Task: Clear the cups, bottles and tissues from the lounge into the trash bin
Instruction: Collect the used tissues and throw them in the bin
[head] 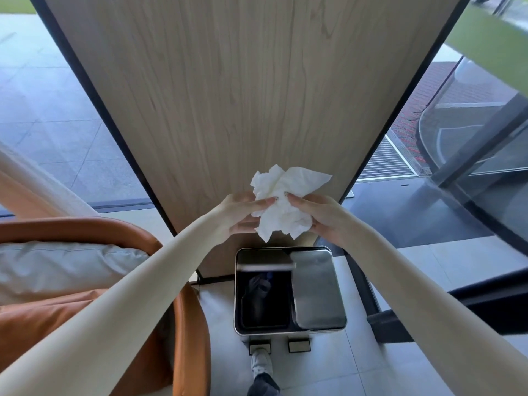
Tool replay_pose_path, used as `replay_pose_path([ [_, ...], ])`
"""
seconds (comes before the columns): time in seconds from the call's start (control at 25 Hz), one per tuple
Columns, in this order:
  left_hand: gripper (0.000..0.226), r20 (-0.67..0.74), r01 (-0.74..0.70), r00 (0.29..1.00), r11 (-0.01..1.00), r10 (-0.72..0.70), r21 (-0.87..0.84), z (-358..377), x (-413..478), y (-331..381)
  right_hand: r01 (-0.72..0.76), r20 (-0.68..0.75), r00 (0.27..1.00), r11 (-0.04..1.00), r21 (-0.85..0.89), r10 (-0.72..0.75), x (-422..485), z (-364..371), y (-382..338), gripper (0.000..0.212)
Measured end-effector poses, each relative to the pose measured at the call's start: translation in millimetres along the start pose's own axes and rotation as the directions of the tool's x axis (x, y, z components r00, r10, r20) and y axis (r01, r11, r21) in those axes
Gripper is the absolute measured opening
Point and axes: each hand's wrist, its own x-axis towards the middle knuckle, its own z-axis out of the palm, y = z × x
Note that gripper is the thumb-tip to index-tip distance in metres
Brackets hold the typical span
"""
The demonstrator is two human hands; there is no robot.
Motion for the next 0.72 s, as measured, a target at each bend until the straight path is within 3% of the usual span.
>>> replay_pose_path([
  [0.12, 0.046, 0.006, 0.016, 1.0, 1.0, -0.016, 0.026, -3, 12, -2, -0.024, 0.069, 0.997, 1.0, -0.018, 0.025, 11, -5, 0, 0.026],
  [0.32, 0.044, 0.059, 0.159, 0.985, 0.986, -0.161, 0.043, -8, 19, -26, -0.115, 0.245, 0.959, 0.986, -0.125, 0.143, 32, -19, 26, 0.041],
  [0.44, 0.043, 0.088, 0.18, 0.978, 0.976, -0.191, 0.119, -12, 27, -37, -0.182, 0.231, 0.945, 0.96, -0.213, 0.231, 49, -22, 41, 0.054],
  [0.72, 0.05, 0.014, 0.216, 0.975, 0.959, -0.222, 0.184, -14, 51, -62, -0.214, 0.193, 0.948, 0.956, -0.202, 0.253, 68, -25, 63, 0.049],
])
